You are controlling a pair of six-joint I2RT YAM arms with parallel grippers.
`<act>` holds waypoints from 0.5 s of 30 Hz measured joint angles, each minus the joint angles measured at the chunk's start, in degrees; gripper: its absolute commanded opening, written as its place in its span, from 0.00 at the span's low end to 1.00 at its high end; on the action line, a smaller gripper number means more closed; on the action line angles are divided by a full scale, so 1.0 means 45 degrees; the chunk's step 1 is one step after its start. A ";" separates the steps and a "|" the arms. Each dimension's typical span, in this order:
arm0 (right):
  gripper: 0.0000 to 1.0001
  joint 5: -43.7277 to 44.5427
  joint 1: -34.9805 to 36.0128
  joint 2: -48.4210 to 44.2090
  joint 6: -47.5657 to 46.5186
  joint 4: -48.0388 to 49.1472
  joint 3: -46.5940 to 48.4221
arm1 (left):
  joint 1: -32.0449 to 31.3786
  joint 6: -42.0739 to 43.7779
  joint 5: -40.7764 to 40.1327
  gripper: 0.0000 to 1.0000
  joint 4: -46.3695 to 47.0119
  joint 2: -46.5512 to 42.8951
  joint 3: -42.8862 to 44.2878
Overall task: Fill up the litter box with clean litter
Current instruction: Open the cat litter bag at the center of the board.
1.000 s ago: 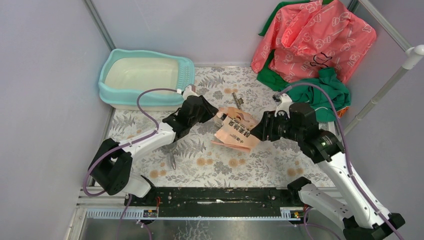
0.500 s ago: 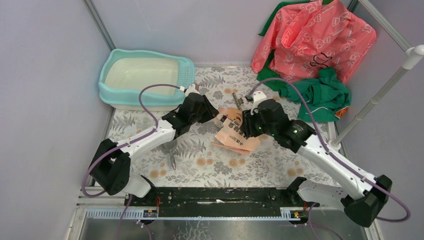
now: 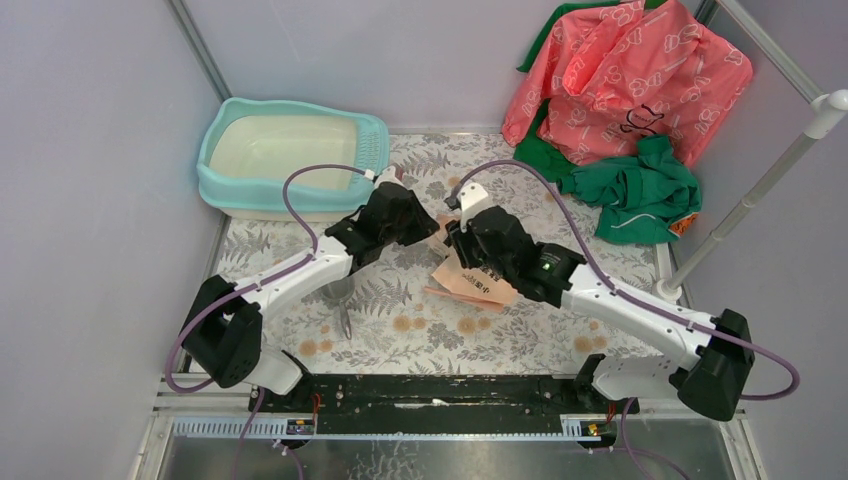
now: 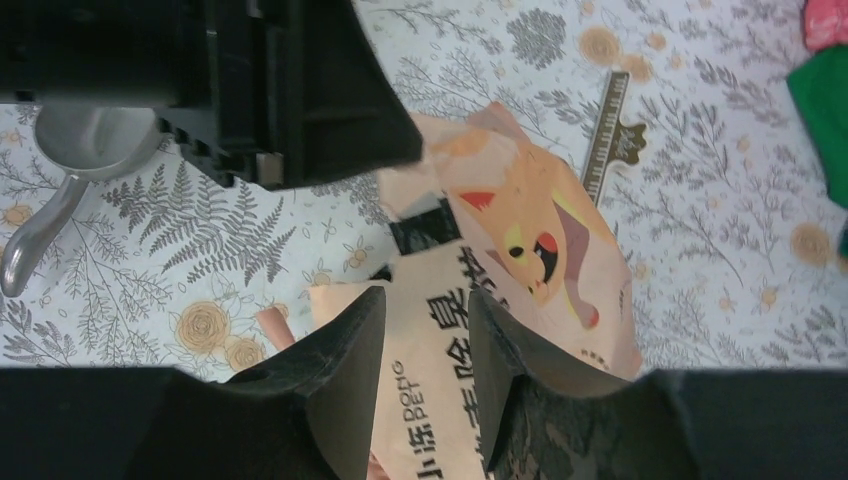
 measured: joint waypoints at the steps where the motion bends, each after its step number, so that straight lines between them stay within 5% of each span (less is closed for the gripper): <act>1: 0.45 0.0151 0.0194 0.0151 -0.0238 0.0325 -0.0015 | 0.0000 0.0015 0.0063 0.33 -0.0063 0.0000 0.0073; 15: 0.45 0.1273 0.1175 0.1151 -0.1787 0.3628 -0.1447 | 0.0005 0.0087 0.0563 0.28 -0.0588 0.0000 0.0253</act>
